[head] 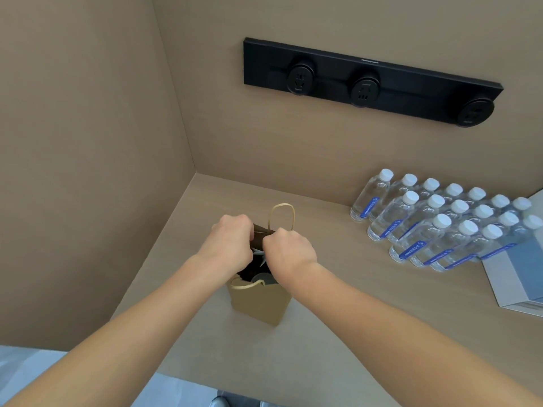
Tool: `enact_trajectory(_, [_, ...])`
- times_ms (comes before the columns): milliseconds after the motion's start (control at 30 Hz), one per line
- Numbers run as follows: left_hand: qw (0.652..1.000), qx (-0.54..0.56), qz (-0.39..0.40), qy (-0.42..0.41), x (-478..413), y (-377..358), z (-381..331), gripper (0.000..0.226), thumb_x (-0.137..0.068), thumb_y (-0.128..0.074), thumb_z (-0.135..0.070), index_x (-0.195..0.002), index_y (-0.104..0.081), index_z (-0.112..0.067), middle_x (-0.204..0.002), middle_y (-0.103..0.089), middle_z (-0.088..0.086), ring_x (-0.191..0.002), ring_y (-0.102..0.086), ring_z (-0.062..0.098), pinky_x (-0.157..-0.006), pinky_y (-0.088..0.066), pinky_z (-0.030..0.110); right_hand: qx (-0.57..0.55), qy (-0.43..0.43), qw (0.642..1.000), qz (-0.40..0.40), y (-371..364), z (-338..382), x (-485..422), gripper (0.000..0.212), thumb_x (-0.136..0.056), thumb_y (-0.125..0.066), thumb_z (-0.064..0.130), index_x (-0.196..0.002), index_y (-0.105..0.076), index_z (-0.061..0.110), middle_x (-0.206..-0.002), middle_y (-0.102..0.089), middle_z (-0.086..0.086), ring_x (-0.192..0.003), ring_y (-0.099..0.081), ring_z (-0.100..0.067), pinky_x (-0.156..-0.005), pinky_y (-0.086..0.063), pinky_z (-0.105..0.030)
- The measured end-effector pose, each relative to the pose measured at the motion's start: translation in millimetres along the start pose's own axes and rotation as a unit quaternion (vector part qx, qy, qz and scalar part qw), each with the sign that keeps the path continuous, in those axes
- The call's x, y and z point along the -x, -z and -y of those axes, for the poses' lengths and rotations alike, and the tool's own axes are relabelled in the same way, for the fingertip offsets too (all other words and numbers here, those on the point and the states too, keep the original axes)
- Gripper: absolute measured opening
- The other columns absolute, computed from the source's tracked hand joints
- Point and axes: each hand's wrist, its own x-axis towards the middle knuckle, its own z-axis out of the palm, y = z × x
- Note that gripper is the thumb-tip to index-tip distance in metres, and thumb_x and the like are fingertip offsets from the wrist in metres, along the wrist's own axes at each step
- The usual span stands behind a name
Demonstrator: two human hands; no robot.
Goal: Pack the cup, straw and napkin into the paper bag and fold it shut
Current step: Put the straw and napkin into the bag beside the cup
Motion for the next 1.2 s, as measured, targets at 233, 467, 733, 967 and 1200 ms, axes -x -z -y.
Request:
enact_trajectory(233, [0.998, 0.004, -0.053, -0.017, 16.5, -2.7, 27.8, 0.034, -0.073, -0.067, -0.004, -0.085, -0.047, -0.028, -0.092, -0.049, -0.003, -0.080, -0.051, 0.026, -0.062, -0.041, 0.033, 0.012, 0.023, 1.000, -0.006, -4.2, 11.0, -10.7, 0.016, -0.084, -0.054, -0.004, -0.086, -0.067, 0.005, -0.077, -0.055, -0.011, -0.084, -0.065, -0.034, -0.057, -0.040, -0.033])
enact_trajectory(467, [0.995, 0.096, 0.010, 0.024, 19.2, -8.3, 38.5, 0.031, -0.070, -0.050, 0.004, -0.083, -0.052, -0.024, -0.097, -0.064, 0.008, -0.092, -0.059, 0.030, -0.073, -0.057, 0.038, -0.011, 0.016, 0.999, 0.032, -17.0, 14.7, -29.3, 0.020, -0.087, -0.052, -0.003, -0.098, -0.068, 0.003, -0.104, -0.065, -0.017, -0.098, -0.063, -0.037, -0.063, -0.042, -0.035])
enact_trajectory(733, [0.988, 0.149, 0.018, 0.022, 17.5, -15.0, 42.9, 0.026, -0.068, -0.052, 0.002, -0.071, -0.048, -0.024, -0.090, -0.063, 0.009, -0.080, -0.065, 0.031, -0.065, -0.060, 0.042, -0.016, 0.013, 0.995, 0.096, -29.7, 30.4, -44.6, 0.025, -0.089, -0.049, -0.003, -0.106, -0.064, 0.006, -0.113, -0.064, -0.013, -0.103, -0.064, -0.033, -0.066, -0.045, -0.035])
enact_trajectory(967, [0.984, 0.171, -0.007, 0.039, 16.3, -22.0, 51.1, 0.025, -0.071, -0.058, 0.001, -0.073, -0.054, -0.023, -0.072, -0.059, -0.004, -0.072, -0.066, 0.022, -0.062, -0.060, 0.036, 0.097, 0.034, 0.992, 0.078, -26.9, 18.7, -49.4, 0.026, -0.091, -0.049, -0.004, -0.108, -0.066, 0.008, -0.117, -0.064, -0.011, -0.104, -0.065, -0.031, -0.065, -0.045, -0.034])
enact_trajectory(1200, [0.986, 0.161, -0.001, 0.035, 16.7, -26.0, 48.0, 0.024, -0.070, -0.058, -0.002, -0.070, -0.051, -0.025, -0.074, -0.062, -0.004, -0.074, -0.062, 0.021, -0.057, -0.052, 0.028, 0.130, -0.012, 0.985, 0.114, -42.5, 14.5, -55.3, 0.024, -0.096, -0.048, 0.007, -0.113, -0.065, 0.010, -0.120, -0.065, -0.007, -0.110, -0.062, -0.026, -0.074, -0.049, -0.032])
